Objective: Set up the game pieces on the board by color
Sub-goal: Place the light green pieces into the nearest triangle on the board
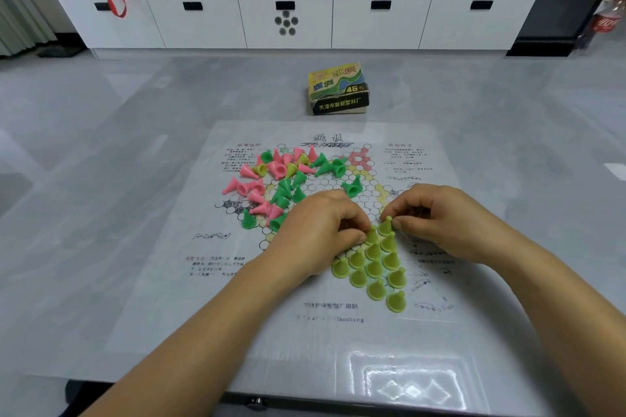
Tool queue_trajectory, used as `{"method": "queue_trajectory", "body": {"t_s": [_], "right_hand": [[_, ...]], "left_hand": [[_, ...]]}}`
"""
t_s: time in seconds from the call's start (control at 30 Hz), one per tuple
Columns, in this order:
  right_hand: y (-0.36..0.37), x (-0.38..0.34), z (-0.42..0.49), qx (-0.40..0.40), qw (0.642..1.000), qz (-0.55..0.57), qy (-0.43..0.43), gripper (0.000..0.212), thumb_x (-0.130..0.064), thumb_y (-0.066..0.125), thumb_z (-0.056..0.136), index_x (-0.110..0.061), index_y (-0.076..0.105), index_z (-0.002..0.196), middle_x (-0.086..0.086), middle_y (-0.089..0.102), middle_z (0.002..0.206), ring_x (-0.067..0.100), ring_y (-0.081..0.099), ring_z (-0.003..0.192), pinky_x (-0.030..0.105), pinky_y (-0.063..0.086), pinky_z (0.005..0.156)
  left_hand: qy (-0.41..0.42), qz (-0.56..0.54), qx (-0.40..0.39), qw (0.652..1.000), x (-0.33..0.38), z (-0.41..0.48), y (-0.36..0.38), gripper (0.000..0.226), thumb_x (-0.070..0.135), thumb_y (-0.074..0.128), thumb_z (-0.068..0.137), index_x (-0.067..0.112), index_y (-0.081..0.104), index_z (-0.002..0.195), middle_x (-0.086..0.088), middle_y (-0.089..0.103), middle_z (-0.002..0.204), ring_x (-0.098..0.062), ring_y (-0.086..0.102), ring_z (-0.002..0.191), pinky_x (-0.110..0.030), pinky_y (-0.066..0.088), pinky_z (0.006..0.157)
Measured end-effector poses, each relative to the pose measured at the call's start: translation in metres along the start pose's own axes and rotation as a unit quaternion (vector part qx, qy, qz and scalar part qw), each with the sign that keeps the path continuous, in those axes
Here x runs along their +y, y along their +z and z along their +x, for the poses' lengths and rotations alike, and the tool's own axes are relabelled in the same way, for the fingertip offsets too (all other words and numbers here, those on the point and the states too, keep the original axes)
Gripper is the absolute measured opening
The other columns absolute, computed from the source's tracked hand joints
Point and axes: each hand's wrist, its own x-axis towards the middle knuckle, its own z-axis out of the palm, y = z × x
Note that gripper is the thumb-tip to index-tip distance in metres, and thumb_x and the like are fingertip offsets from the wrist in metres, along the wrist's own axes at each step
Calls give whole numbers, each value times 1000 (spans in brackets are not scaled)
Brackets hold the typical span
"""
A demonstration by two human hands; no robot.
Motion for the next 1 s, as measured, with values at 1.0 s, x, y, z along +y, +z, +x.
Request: {"method": "queue_trajectory", "body": {"t_s": [1.0], "right_hand": [[-2,-1,-2,-9,1000,15,13,19,-16,60,85,-33,66,81,-9,67,95,9,61,90,29,49,84]], "left_hand": [[-140,111,183,967,-64,26,-41,13,19,64,82,13,64,93,-5,54,98,-21,49,97,-28,36,79]]}}
